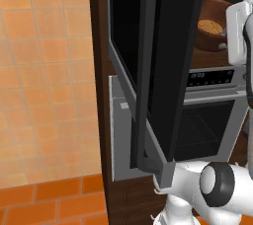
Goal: Open the microwave, place the bowl with waffle inside the microwave, then close the microwave door and turn it on.
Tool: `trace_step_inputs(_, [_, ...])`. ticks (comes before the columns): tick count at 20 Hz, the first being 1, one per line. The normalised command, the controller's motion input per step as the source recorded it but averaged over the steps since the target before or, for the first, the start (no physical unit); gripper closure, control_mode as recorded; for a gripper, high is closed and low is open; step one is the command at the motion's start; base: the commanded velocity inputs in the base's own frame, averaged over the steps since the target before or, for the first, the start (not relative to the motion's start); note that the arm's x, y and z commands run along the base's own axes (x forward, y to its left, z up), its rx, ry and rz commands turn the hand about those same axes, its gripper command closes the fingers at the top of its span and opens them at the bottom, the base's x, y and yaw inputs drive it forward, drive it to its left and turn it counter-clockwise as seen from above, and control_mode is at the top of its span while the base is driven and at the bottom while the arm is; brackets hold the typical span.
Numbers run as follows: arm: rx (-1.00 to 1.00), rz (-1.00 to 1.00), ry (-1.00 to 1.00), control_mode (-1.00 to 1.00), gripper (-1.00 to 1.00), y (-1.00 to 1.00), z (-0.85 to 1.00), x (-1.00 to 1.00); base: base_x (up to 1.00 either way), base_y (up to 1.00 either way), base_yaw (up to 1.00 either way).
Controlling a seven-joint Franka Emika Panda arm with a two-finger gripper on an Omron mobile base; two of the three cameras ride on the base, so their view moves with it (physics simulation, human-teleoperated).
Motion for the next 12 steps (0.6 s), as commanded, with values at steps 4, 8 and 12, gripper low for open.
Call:
trace_step_inputs(4, [0.01, 0.07, 0.02, -1.0, 1.0, 0.23, 0.19, 0.76, 0.0, 0.0, 0.0])
trace_step_inputs(8, [0.01, 0.05, 0.01, -1.0, 1.0, 0.12, 0.09, 0.8, 0.0, 0.0, 0.0])
trace_step_inputs(12, [0.0, 0.02, 0.0, -1.0, 1.0, 0.03, 0.0, 0.68, 0.0, 0.0, 0.0])
